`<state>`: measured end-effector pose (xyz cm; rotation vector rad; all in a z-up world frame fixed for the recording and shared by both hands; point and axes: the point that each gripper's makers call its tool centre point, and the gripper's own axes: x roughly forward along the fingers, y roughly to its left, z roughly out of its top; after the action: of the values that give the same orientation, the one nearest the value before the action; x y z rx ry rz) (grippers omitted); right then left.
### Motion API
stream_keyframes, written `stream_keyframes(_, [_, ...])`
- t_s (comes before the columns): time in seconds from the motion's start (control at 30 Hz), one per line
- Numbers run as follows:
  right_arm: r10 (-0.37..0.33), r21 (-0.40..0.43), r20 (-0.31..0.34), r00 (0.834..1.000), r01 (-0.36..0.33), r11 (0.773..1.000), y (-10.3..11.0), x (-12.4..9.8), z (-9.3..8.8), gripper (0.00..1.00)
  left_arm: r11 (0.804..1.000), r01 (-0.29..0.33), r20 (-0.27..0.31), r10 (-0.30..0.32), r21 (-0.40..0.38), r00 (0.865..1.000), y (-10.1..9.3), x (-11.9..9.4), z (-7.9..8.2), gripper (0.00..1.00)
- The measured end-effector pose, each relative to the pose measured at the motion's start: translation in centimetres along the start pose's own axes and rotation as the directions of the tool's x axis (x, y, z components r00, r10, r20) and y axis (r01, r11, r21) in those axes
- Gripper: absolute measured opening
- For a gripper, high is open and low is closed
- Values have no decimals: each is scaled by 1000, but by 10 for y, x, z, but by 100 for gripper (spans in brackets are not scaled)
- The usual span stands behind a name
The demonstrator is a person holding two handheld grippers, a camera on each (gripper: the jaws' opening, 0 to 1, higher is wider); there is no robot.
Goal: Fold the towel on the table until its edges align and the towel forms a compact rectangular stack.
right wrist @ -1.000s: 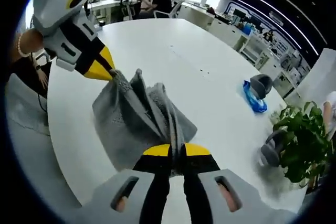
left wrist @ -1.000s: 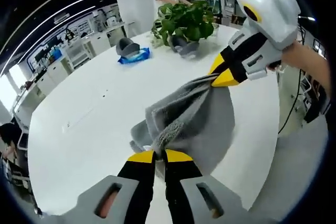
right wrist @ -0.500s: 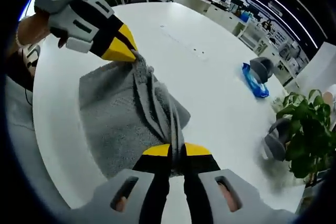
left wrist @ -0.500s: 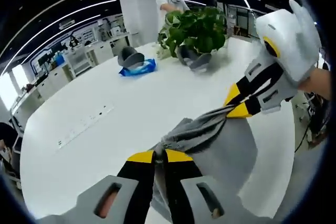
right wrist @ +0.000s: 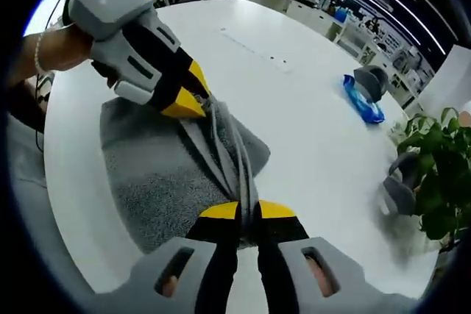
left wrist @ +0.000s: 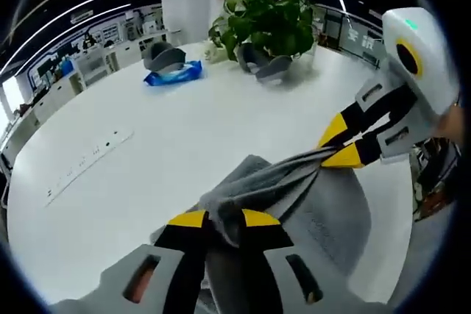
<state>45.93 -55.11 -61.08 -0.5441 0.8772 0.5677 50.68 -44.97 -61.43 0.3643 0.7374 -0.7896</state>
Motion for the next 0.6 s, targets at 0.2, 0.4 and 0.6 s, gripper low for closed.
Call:
stream_keyframes(0.2, [4, 25, 12, 1000, -4, 1000, 1, 1, -1, 6, 999, 35, 6, -34, -41, 999, 4, 4, -6, 23])
stream_keyframes(0.4, [-1, 21, 5, 1000, 1, 1000, 3, 3, -6, 6, 996, 62, 7, -62, -70, 998, 0, 13, -14, 24])
stream_keyframes(0.6, [2, 33, -1, 1000, -2, 999, 3, 6, -9, 6, 993, 70, 38, -66, -95, 997, 1, 18, -17, 27])
